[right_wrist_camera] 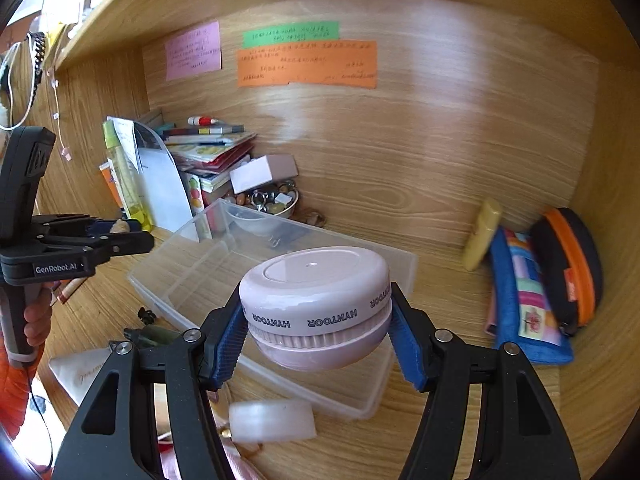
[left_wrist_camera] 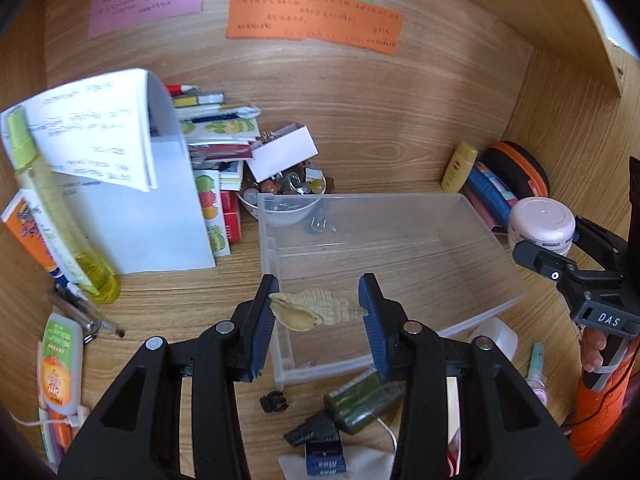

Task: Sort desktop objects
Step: 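Carry the seashell and pink case into the clear box and release both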

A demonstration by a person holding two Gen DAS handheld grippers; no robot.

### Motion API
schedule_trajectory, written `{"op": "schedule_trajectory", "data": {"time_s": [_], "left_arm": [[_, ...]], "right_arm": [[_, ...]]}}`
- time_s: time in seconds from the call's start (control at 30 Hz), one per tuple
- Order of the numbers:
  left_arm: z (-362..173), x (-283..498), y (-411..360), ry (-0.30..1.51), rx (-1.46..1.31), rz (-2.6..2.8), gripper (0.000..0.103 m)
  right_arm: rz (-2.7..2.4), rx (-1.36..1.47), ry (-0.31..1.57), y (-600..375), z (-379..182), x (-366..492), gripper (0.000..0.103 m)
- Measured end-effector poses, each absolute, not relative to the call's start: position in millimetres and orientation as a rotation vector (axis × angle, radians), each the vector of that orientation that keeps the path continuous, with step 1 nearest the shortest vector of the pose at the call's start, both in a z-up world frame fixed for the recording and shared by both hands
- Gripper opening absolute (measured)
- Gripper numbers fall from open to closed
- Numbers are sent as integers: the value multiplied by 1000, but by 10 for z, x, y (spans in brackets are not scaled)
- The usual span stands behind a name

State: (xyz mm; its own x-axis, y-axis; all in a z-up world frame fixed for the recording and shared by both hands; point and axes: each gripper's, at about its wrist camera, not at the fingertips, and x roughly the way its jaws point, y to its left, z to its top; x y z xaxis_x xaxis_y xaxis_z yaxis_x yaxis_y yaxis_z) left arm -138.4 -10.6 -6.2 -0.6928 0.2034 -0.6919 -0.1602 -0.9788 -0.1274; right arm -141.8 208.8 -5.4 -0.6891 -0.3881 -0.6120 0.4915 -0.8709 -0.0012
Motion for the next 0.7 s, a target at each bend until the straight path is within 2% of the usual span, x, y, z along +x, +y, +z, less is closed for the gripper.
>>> {"op": "schedule_trajectory", "data": {"time_s": [0.4, 0.7], "left_arm": [[-346, -1893, 121, -29, -1289, 2635, 41], [-485, -2099, 319, 65, -1374, 2577, 41]], "right_arm": [[-2429, 1080, 208, 1809, -475, -2006, 61], [-2382, 1173, 235, 1765, -702, -2107, 61]]}}
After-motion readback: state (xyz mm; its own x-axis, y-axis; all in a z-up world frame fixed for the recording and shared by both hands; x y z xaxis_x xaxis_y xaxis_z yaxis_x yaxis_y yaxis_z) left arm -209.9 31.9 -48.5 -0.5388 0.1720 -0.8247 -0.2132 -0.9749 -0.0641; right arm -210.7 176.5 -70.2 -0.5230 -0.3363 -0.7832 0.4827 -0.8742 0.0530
